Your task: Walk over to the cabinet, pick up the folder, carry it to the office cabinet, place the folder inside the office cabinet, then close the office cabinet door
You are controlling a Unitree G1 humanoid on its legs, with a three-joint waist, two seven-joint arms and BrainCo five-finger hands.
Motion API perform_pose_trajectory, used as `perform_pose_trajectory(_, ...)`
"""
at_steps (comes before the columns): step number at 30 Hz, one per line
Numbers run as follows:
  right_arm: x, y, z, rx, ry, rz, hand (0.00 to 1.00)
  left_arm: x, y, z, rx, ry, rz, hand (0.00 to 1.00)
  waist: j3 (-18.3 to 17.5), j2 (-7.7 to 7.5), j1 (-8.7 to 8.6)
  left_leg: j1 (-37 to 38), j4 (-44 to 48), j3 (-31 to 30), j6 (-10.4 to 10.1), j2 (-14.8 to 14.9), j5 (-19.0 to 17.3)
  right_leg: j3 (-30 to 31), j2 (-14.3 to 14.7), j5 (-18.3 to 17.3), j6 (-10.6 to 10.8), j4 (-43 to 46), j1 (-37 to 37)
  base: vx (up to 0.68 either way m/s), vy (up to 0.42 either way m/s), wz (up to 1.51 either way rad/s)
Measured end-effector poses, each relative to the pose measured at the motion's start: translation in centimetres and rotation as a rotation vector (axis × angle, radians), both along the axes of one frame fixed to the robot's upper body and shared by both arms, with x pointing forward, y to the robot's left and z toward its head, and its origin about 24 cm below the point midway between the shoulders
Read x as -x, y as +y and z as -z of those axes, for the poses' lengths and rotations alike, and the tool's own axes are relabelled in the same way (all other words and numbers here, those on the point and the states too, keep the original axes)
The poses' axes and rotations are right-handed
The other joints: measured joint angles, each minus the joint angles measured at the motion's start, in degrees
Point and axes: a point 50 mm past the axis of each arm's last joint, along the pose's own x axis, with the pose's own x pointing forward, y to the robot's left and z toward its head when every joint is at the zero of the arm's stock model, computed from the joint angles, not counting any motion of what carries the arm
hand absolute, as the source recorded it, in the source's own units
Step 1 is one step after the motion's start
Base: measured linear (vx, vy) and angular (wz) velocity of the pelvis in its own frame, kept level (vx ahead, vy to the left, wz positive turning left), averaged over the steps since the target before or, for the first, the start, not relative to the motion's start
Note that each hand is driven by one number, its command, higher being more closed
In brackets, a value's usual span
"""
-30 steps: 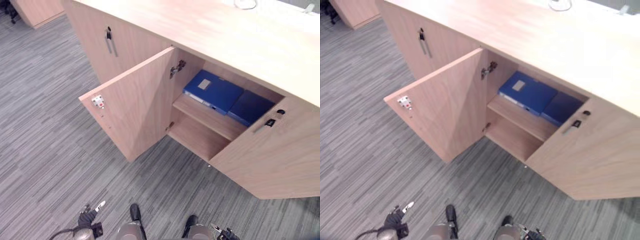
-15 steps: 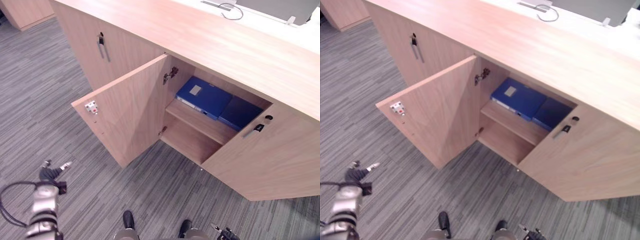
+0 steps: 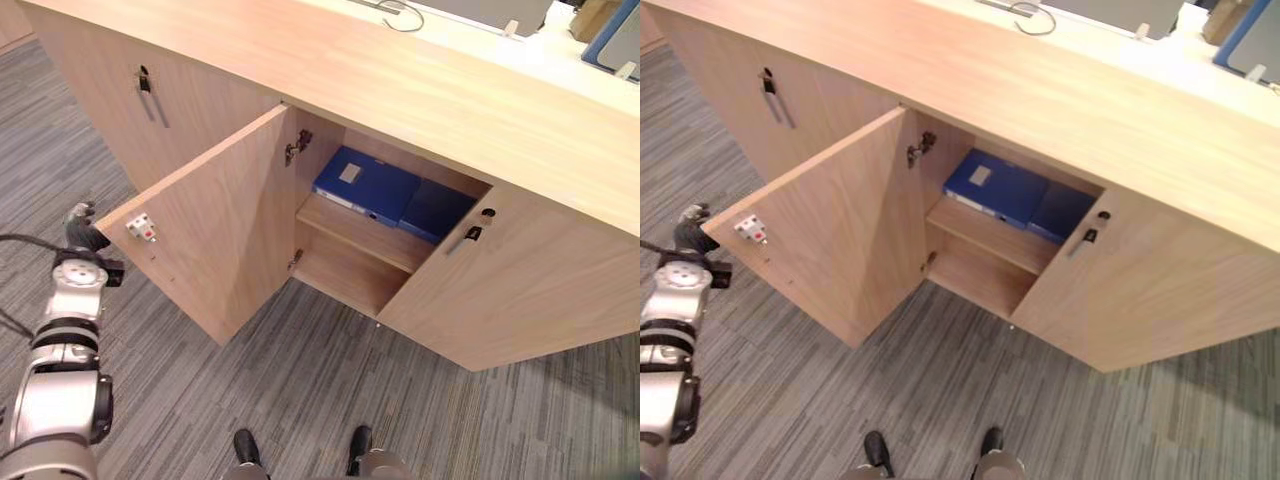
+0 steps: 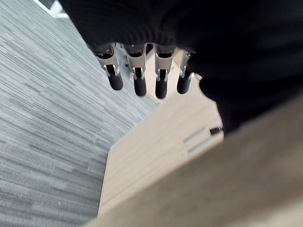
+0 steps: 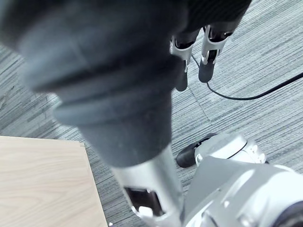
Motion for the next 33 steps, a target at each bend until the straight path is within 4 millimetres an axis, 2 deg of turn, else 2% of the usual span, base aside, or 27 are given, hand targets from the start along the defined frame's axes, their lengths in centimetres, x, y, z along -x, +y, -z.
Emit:
perform_pose_trajectory(1, -0.1, 0.0, 0.0, 0.001, -0.004, -0.001, 0.0, -0.5, -1.4, 0.9, 0.0, 0.027, 0.046, 0.0, 0.1, -0.15, 0.0, 0.0, 0.0, 0.0, 0.0, -0.1, 0.0, 0.0, -0.1, 0.0, 0.0, 0.0, 0.0, 0.0, 0.0, 0.0)
perform_pose_trajectory(4, -0.4, 0.0, 0.0, 0.004, -0.012, -0.005, 0.0, -0.9, -3.1, 2.3, -0.052, 0.098, 0.122, 0.0, 0.1, -0.29, 0.53, 0.3, 0.0, -0.3, 0.0, -0.1, 0.0, -0.4, -0.2, 0.1, -0.1, 0.0, 0.4, -0.02, 0.009, 0.06)
perform_pose_trajectory(8, -1.2, -0.2, -0.1, 0.012, -0.032, -0.014, 0.0, -0.7, -5.4, 4.6, -0.135, 0.213, 0.239, 0.0, 0.3, -0.83, 0.26, 1.0, -0.3, -0.3, 0.2, -0.6, -0.1, -0.5, -0.5, 0.1, -0.1, -0.5, 1.0, -0.02, 0.006, 0.01)
perform_pose_trajectory(11, -1.6, -0.2, -0.2, 0.015, -0.038, -0.034, 0.0, -0.3, -8.2, 7.5, -0.129, 0.313, 0.358, 0.0, 0.4, -1.08, 0.01, 1.0, -0.3, -0.2, 0.3, -0.9, -0.1, -0.5, -0.5, 0.5, -0.1, -1.4, 1.3, 0.0, 0.0, 0.0)
perform_pose_trajectory(12, -1.8, -0.1, -0.2, 0.015, -0.041, -0.039, 0.0, 0.2, -10.0, 9.3, -0.113, 0.362, 0.416, 0.0, 0.5, -1.22, -0.19, 1.0, -0.3, -0.2, 0.3, -0.9, -0.2, -0.5, -0.5, 0.7, 0.2, -1.6, 1.8, 0.0, 0.0, 0.0)
perform_pose_trajectory(15, -2.2, -0.1, -0.2, 0.016, -0.049, -0.043, 0.0, 1.0, -12.4, 11.2, -0.103, 0.398, 0.488, 0.0, 0.5, -1.24, -0.54, 1.0, -0.3, -0.2, 0.3, -0.9, -0.2, -0.5, -0.5, 0.7, 0.2, -1.9, 1.9, 0.01, -0.003, 0.0)
perform_pose_trajectory(17, -2.3, 0.1, -0.2, 0.012, -0.05, -0.051, 0.0, 2.1, -15.8, 11.8, -0.1, 0.363, 0.621, 0.0, 0.5, -1.24, -0.89, 0.9, -0.3, -0.3, 0.2, -0.9, -0.2, -0.6, -0.5, 0.7, 0.2, -1.9, 1.9, 0.0, 0.0, 0.0)
perform_pose_trajectory(18, -2.3, 0.1, -0.2, 0.01, -0.05, -0.051, 0.0, 2.4, -16.9, 11.8, -0.093, 0.343, 0.657, 0.0, 0.5, -1.24, -0.9, 0.9, -0.3, -0.3, 0.2, -0.9, -0.3, -0.7, -0.5, 0.7, 0.2, -1.9, 1.9, 0.0, 0.0, 0.0)
perform_pose_trajectory(19, -2.3, 0.3, -0.1, 0.008, -0.049, -0.052, 0.0, 2.9, -19.0, 11.2, -0.052, 0.272, 0.71, 0.0, 0.5, -1.24, -0.8, 0.8, -0.3, -0.4, 0.2, -0.9, -0.3, -0.8, -0.5, 0.7, 0.2, -1.9, 1.9, 0.0, 0.0, 0.0)
perform_pose_trajectory(20, -2.3, 0.3, -0.1, 0.007, -0.049, -0.053, 0.0, 3.1, -19.7, 11.0, -0.034, 0.25, 0.736, 0.0, 0.5, -1.23, -0.74, 0.8, -0.3, -0.4, 0.2, -0.9, -0.3, -0.8, -0.5, 0.7, 0.2, -1.9, 1.9, 0.0, 0.0, 0.0)
perform_pose_trajectory(21, -2.3, 0.4, -0.1, 0.006, -0.049, -0.055, 0.0, 3.9, -21.7, 10.7, -0.018, 0.226, 0.841, 0.0, 0.5, -1.14, -0.6, 0.9, -0.3, -0.4, 0.2, -0.9, -0.3, -0.9, -0.5, 0.7, 0.2, -1.9, 1.9, 0.0, 0.0, 0.0)
perform_pose_trajectory(22, -2.3, 0.4, -0.1, 0.007, -0.048, -0.061, 0.0, 4.5, -22.6, 10.8, -0.002, 0.225, 0.896, 0.0, 0.4, -1.08, -0.52, 0.9, -0.3, -0.5, 0.3, -1.0, -0.4, -0.9, -0.6, 0.7, 0.2, -1.9, 1.9, 0.0, 0.0, 0.0)
perform_pose_trajectory(24, -2.4, 0.4, -0.1, 0.013, -0.043, -0.094, 0.0, 7.4, -26.0, 12.0, 0.111, 0.259, 1.065, 0.0, 0.4, -1.02, -0.32, 0.9, -0.3, -0.4, 0.4, -1.2, -0.6, -0.9, -0.8, 0.7, 0.2, -1.8, 1.6, 0.0, 0.0, 0.0)
perform_pose_trajectory(26, -2.8, 0.4, -0.2, 0.013, -0.051, -0.1, 0.0, 9.5, -27.9, 12.9, 0.232, 0.297, 1.138, 0.0, 0.4, -0.99, -0.44, 0.9, -0.3, 0.4, 0.4, -1.1, -0.8, -0.9, -1.0, 0.7, 0.2, -1.0, 0.7, -0.03, 0.01, -0.17)
perform_pose_trajectory(27, -3.2, 0.5, -0.2, 0.014, -0.058, -0.13, 0.0, 10.3, -28.6, 13.2, 0.297, 0.31, 1.161, 0.0, 0.3, -0.97, -0.51, 0.9, -0.3, 1.0, 0.3, -1.1, -1.0, -0.9, -1.1, 0.7, 0.1, -0.6, 0.1, -0.05, 0.001, -0.26)
perform_pose_trajectory(29, -3.6, 0.8, -0.2, 0.011, -0.062, -0.17, 0.0, 10.7, -29.2, 13.1, 0.43, 0.307, 1.163, 0.0, 0.0, -0.66, -1.27, 0.9, -0.3, 1.6, 0.1, -0.9, -1.2, -0.9, -0.9, 0.7, 0.1, -0.5, -0.1, -0.04, -0.011, -0.12)
perform_pose_trajectory(33, -3.4, 0.9, -0.2, 0.012, -0.056, -0.184, 0.0, 10.1, -28.3, 12.9, 0.499, 0.259, 1.076, 0.0, -1.6, 0.2, -1.43, 1.3, -0.2, 2.8, -0.3, 0.0, -1.5, -0.4, 0.2, 1.2, -0.5, -2.0, 0.3, -0.01, -0.028, -0.14)
